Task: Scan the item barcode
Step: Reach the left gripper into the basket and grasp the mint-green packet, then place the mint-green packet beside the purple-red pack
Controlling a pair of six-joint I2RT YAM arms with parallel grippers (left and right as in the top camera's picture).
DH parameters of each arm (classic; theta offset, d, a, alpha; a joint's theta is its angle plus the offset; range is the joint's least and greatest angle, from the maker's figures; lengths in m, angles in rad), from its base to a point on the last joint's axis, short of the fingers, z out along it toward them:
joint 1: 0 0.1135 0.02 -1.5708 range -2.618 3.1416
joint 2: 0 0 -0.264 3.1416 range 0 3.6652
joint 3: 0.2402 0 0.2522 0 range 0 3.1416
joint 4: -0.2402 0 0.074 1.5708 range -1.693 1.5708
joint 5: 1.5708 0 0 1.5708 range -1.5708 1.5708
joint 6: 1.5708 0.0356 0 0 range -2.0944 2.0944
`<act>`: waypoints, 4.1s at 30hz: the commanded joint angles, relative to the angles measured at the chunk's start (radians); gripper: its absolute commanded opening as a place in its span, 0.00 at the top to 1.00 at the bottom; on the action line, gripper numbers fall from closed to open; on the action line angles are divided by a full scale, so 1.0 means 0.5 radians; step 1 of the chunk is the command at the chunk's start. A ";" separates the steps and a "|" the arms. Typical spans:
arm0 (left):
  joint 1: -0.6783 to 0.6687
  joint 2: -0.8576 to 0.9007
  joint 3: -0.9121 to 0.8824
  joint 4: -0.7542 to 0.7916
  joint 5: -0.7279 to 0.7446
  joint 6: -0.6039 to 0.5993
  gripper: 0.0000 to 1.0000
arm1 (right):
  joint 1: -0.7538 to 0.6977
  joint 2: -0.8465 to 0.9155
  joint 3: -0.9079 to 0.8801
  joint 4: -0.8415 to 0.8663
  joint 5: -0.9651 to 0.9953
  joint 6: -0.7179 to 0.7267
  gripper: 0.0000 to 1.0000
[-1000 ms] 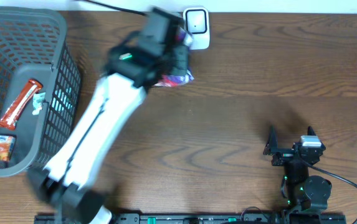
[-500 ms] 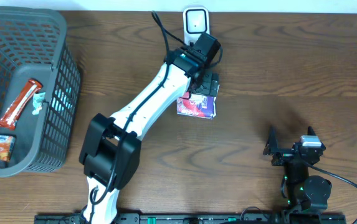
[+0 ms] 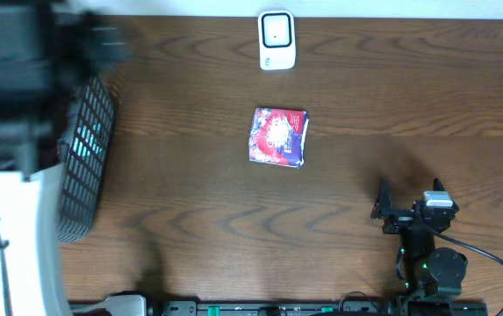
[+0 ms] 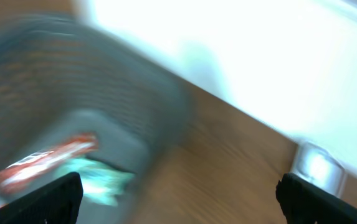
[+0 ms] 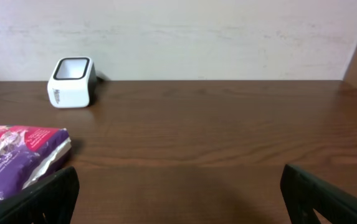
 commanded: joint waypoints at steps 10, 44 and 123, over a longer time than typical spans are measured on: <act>1.006 0.371 -0.269 -0.227 0.237 -0.017 0.01 | 0.014 -0.007 -0.002 -0.008 0.002 -0.015 0.01; 0.970 1.598 -0.335 -0.108 0.575 -0.533 0.80 | 0.014 -0.007 -0.002 -0.008 0.002 -0.015 0.01; 0.784 0.242 -0.107 0.001 -0.043 0.011 0.33 | 0.014 -0.006 -0.002 -0.008 0.002 -0.015 0.01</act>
